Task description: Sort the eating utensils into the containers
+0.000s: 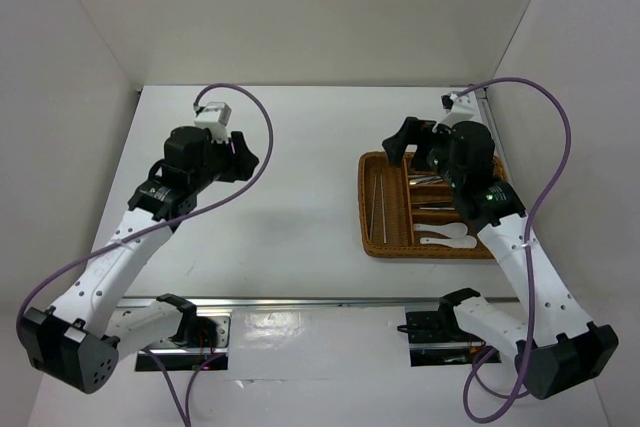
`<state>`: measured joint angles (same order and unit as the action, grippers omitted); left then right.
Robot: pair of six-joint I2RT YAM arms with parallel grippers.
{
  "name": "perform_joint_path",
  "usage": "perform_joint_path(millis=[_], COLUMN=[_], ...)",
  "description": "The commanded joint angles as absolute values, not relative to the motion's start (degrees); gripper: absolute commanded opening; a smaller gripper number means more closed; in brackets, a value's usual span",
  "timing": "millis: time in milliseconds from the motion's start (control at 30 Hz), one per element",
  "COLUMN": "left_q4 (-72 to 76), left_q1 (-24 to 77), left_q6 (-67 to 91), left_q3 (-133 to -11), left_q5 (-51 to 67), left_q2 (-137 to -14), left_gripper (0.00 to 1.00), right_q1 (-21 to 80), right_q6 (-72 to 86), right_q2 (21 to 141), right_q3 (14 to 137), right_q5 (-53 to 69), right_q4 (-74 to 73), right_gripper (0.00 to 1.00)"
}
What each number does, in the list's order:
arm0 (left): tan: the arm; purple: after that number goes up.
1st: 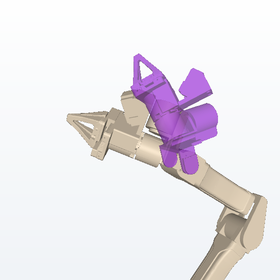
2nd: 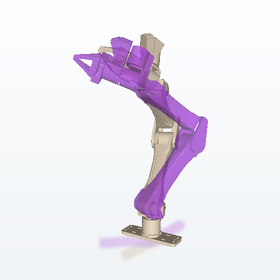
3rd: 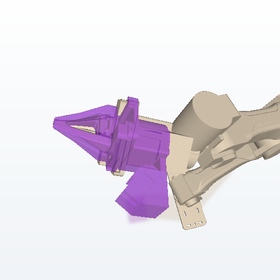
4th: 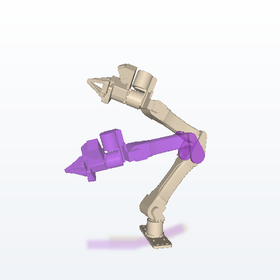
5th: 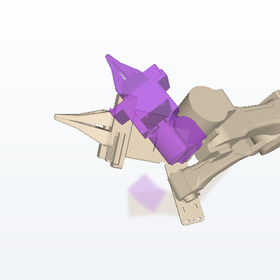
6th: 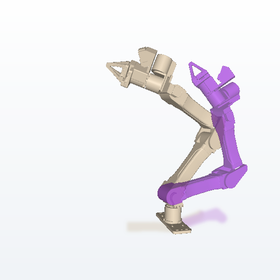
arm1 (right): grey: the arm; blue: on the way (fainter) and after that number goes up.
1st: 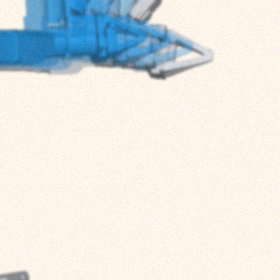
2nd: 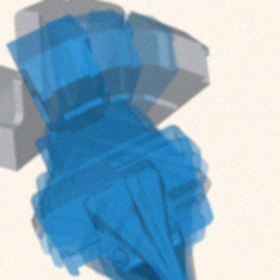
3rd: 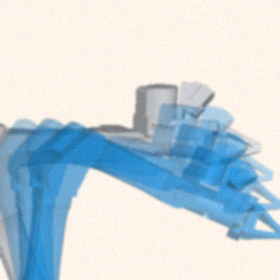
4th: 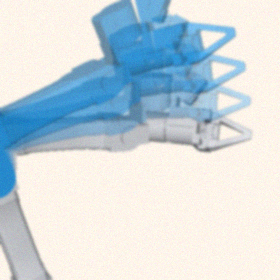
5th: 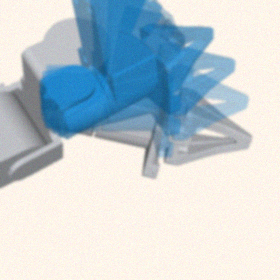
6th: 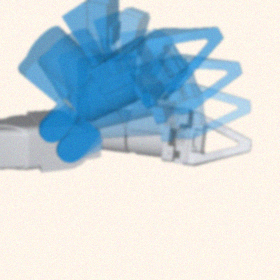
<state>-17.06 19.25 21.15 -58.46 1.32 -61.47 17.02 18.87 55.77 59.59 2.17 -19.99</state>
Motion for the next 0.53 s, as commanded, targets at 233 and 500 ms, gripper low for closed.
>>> perform_joint_path(millis=[233, 500], left_q4=[-17.3, -18.4], left_q1=[18.9, 18.9], left_q6=[19.1, 19.1], left_q3=[-56.0, -54.1], left_q5=[0.7, 0.7], left_q2=[-56.1, -54.8], left_gripper=[0.63, 0.65], right_q1=[17.4, 17.4], right_q6=[20.0, 20.6], right_q2=[53.4, 52.9], right_q3=[55.6, 54.9], right_q5=[1.3, 0.6], right_q4=[-15.6, -16.3], right_gripper=[1.0, 1.0])
